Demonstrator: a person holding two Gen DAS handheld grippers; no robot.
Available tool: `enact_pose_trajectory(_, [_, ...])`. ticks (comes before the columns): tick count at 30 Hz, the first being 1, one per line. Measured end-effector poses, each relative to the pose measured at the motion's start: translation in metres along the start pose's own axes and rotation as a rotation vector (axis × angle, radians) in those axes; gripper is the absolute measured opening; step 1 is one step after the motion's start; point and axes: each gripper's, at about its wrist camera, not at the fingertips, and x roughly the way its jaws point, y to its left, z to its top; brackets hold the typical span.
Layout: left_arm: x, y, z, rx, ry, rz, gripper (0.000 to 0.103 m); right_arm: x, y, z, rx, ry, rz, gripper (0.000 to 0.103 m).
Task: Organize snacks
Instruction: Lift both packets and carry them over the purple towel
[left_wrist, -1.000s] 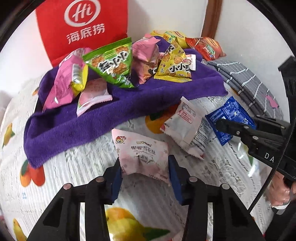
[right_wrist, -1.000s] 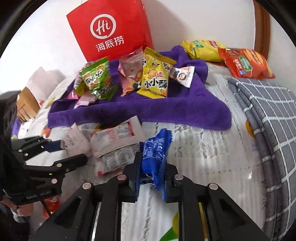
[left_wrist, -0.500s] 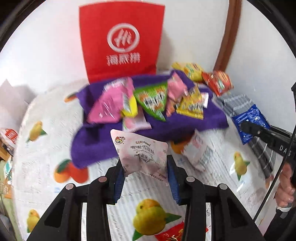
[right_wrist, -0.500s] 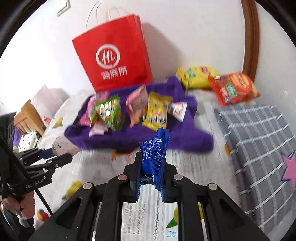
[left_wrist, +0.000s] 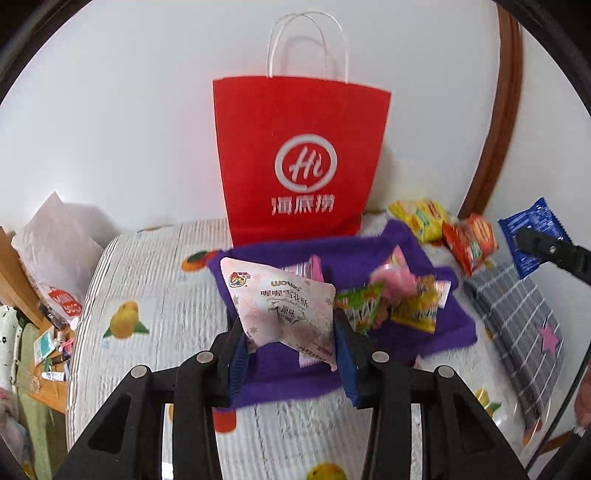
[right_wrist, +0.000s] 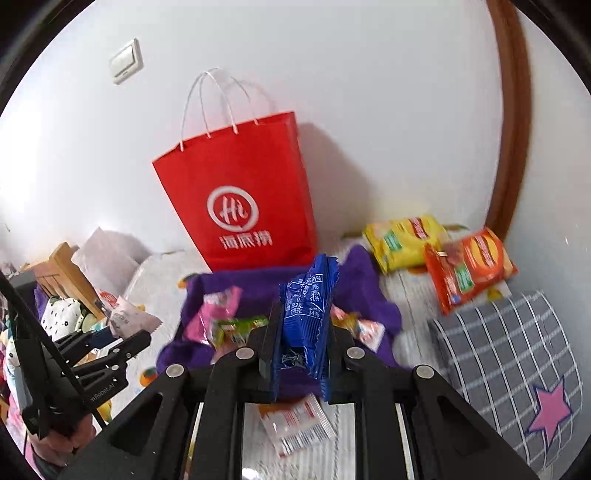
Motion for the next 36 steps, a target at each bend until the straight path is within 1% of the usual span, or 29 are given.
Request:
enact_pose_trajectory(5, [0.008, 0.000, 0.018, -0.007, -0.041, 0.031, 0.040, 0.025, 0.011, 0.015, -0.018, -0.001, 0.039, 0.016])
enact_pose_trajectory(7, [0.015, 0.001, 0.024, -0.022, -0.055, 0.030, 0.040, 0.040, 0.013, 0.018, -0.024, 0.010, 0.052, 0.016])
enact_pose_trajectory(10, [0.028, 0.002, 0.031, -0.037, -0.066, 0.032, 0.040, 0.063, 0.014, 0.020, -0.023, 0.034, 0.061, 0.016])
enact_pose_trajectory(12, [0.039, 0.002, 0.035, -0.038, -0.065, 0.044, 0.040, 0.076, 0.012, 0.021, -0.008, 0.054, 0.070, 0.016])
enact_pose_trajectory(14, [0.046, 0.001, 0.037, -0.044, -0.064, 0.042, 0.040, 0.084, 0.008, 0.020, 0.005, 0.062, 0.079, 0.017])
enact_pose_trajectory(16, [0.052, 0.000, 0.038, -0.044, -0.063, 0.039, 0.040, 0.091, 0.006, 0.018, 0.003, 0.063, 0.079, 0.017])
enact_pose_trajectory(18, [0.057, 0.000, 0.034, -0.044, -0.069, 0.037, 0.040, 0.100, 0.005, 0.016, -0.009, 0.086, 0.057, 0.017])
enact_pose_trajectory(20, [0.066, -0.001, 0.033, -0.028, -0.026, 0.041, 0.040, 0.103, 0.004, 0.014, -0.016, 0.087, 0.052, 0.016])
enact_pose_trajectory(22, [0.068, 0.001, 0.031, -0.039, -0.025, 0.031, 0.040, 0.107, 0.005, 0.012, -0.025, 0.098, 0.054, 0.017])
enact_pose_trajectory(24, [0.071, 0.003, 0.030, -0.046, -0.005, 0.033, 0.040, 0.111, 0.004, 0.012, -0.026, 0.106, 0.058, 0.016])
enact_pose_trajectory(26, [0.072, 0.006, 0.029, -0.053, -0.001, 0.038, 0.040, 0.115, 0.004, 0.010, -0.027, 0.122, 0.062, 0.016])
enact_pose_trajectory(31, [0.079, 0.013, 0.028, -0.077, 0.022, 0.037, 0.040, 0.131, 0.003, 0.004, -0.013, 0.167, 0.096, 0.016])
enact_pose_trajectory(34, [0.082, 0.015, 0.028, -0.078, 0.031, 0.042, 0.040, 0.138, 0.003, 0.001, -0.012, 0.185, 0.078, 0.016])
enact_pose_trajectory(36, [0.085, 0.016, 0.027, -0.084, 0.038, 0.032, 0.040, 0.142, 0.002, 0.000, -0.010, 0.201, 0.080, 0.017])
